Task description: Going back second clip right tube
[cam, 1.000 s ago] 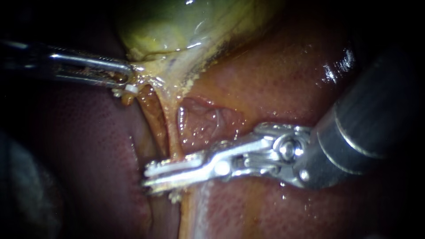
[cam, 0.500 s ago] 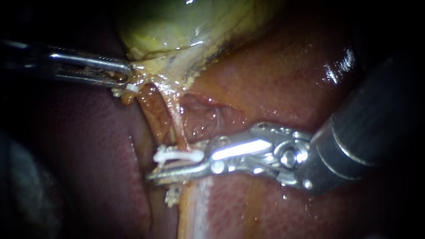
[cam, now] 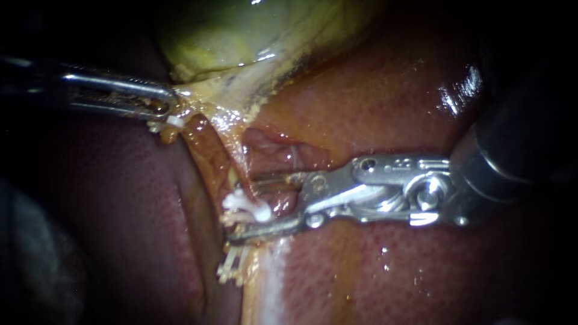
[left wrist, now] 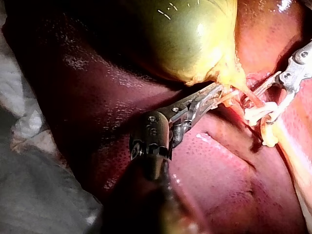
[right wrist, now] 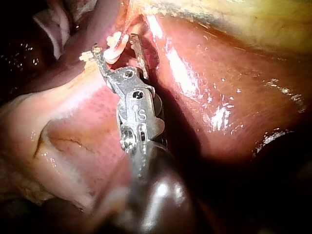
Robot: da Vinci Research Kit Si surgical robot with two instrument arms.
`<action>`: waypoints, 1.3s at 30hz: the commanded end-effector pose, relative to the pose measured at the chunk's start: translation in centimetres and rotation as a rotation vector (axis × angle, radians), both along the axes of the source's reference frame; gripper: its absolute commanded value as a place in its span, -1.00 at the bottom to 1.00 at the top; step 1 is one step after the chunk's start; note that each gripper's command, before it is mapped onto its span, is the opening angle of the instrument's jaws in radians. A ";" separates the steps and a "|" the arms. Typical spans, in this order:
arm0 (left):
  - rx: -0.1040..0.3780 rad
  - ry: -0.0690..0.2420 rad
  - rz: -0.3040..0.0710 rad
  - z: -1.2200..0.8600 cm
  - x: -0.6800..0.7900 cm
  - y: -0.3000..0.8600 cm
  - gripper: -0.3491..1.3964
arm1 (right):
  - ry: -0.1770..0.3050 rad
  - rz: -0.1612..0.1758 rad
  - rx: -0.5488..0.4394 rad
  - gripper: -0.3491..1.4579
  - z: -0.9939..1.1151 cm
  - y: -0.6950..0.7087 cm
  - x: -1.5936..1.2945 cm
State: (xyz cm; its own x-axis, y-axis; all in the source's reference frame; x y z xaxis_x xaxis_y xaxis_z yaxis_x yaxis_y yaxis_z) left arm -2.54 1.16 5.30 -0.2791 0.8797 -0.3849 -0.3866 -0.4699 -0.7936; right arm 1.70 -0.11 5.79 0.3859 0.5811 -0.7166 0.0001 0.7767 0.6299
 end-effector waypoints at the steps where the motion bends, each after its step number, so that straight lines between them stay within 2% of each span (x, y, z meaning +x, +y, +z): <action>1: 0.000 -0.001 0.000 0.00 0.00 0.00 -1.00 | 0.004 -0.004 -0.008 -0.06 -0.02 0.01 -0.03; 12: -0.001 0.001 -0.001 0.00 0.02 0.00 -1.00 | 0.027 -0.030 -0.062 -0.06 -0.12 0.03 -0.27; 19: -0.003 0.002 -0.003 0.00 0.03 0.00 -1.00 | 0.049 -0.049 -0.110 -0.06 -0.33 0.11 -0.53; 24: -0.003 0.002 -0.003 0.00 0.03 0.00 -1.00 | 0.022 -0.058 -0.155 -0.06 -0.48 0.14 -0.81; 30: -0.003 0.002 -0.002 0.00 0.03 0.00 -1.00 | -0.016 -0.077 -0.192 -0.06 -0.53 0.16 -1.16; 39: -0.004 0.004 -0.005 0.00 0.02 0.00 -1.00 | -0.011 -0.082 -0.201 -0.06 -0.55 0.19 -1.29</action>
